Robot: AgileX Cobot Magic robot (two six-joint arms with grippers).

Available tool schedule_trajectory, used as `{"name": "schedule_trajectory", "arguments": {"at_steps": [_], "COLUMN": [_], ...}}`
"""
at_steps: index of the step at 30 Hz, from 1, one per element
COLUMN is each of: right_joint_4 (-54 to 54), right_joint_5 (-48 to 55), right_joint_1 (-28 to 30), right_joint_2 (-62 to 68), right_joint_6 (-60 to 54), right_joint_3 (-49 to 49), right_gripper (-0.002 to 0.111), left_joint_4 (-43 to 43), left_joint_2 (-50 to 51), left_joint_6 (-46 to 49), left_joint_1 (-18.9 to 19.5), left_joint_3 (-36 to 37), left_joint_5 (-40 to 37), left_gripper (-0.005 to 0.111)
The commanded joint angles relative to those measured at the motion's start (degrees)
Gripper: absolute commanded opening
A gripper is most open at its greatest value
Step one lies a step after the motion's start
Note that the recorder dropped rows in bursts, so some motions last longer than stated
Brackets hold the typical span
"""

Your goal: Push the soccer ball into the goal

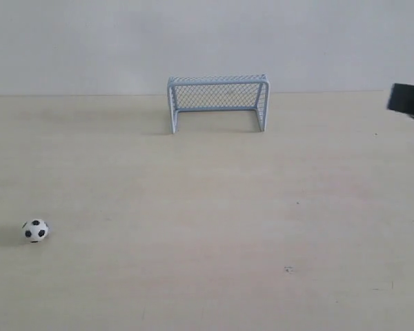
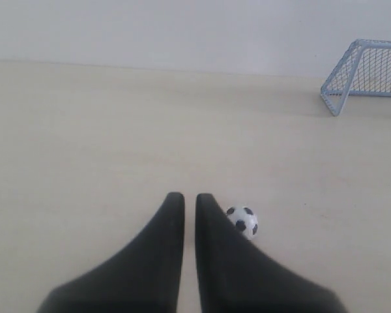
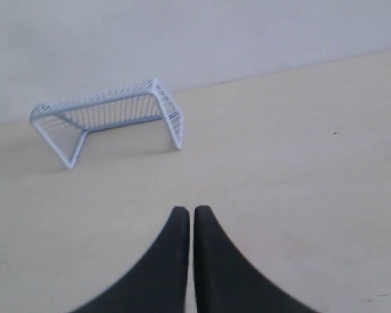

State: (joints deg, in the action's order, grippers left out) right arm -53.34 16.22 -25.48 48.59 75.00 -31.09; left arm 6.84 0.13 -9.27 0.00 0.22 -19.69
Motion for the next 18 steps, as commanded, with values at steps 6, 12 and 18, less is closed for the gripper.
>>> {"name": "schedule_trajectory", "arguments": {"at_steps": [6,12,18], "right_joint_4": [0.0,0.3,0.3], "right_joint_5": [-13.4,-15.9,-17.9], "right_joint_1": [17.1,18.8,19.4], "right_joint_2": [-20.3,-32.6,-38.2], "right_joint_6": [-0.5,-0.4,-0.4], "right_joint_3": [16.9,24.0,27.0], "right_gripper": [0.000,0.000,0.000], "left_joint_4": [0.1,0.1,0.1], "left_joint_2": [-0.1,-0.1,-0.1], "left_joint_6": [-0.2,-0.2,-0.2], "left_joint_1": [0.1,0.1,0.1], "left_joint_3": [-0.2,-0.2,-0.2], "left_joint_5": [0.2,0.2,0.2], "left_gripper": [0.006,0.006,0.006]}}
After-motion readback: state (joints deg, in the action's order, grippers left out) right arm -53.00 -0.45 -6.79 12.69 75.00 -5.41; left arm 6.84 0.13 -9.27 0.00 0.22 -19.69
